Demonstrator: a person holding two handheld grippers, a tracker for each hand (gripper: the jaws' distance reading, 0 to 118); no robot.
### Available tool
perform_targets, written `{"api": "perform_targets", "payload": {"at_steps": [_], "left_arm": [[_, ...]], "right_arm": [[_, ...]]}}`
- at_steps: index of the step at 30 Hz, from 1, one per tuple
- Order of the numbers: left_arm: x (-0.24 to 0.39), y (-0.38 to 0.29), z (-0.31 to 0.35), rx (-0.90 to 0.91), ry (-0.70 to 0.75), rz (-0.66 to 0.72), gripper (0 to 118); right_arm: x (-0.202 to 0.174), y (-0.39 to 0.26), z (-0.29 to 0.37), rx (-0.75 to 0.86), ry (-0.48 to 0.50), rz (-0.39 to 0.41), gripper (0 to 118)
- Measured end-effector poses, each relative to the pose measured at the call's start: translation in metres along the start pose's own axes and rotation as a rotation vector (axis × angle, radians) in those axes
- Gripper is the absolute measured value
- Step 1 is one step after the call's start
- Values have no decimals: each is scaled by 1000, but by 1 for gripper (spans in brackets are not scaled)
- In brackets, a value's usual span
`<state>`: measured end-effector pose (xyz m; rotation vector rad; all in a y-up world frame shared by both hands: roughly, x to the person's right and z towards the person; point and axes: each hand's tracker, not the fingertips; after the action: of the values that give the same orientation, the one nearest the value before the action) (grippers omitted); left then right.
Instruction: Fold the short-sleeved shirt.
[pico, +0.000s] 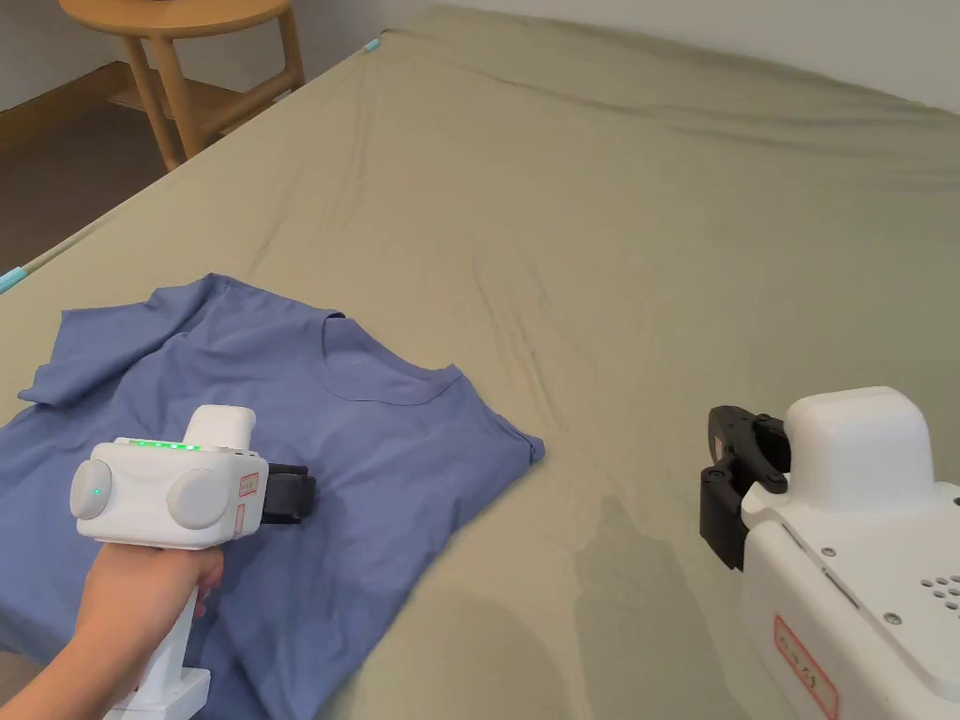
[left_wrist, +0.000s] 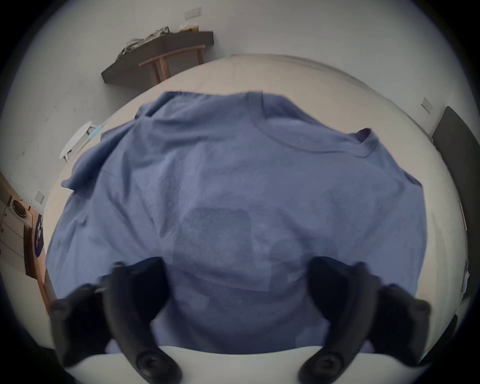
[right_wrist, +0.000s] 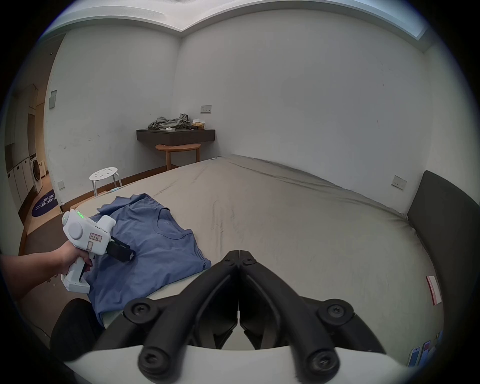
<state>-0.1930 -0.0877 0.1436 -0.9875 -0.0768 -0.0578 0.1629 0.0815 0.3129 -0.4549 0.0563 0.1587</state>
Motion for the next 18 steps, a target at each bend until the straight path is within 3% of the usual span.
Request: {"api": "perform_targets", "payload": {"at_steps": [1,2,3,4,10,13,16,18], "left_arm": [[5,-2,8,54,9,-17,69],[9,-4,13,94,38,-36,33],[13,-6,14,111,76,-63,8],[16,-9,12,117,117,-99,1],[-11,-8,12,119,-27,32,1],[-16,-10,35,211,-75,86,1],[-21,-4,63,292,-212,213,1],[-20,2,81,344,-195,214,1]], "right_arm": [[-1,0,3,4,1,6,2],[-2,0,5,7,1,9,2],[-2,1,6,9,0,12,2],[-1,1,7,11,-1,13,2],[-3,5,24,31,-7,15,2],[0,7,34,48,-9,11,2],[3,10,44,66,-23,6,2],[5,13,53,78,-29,-1,2]]}}
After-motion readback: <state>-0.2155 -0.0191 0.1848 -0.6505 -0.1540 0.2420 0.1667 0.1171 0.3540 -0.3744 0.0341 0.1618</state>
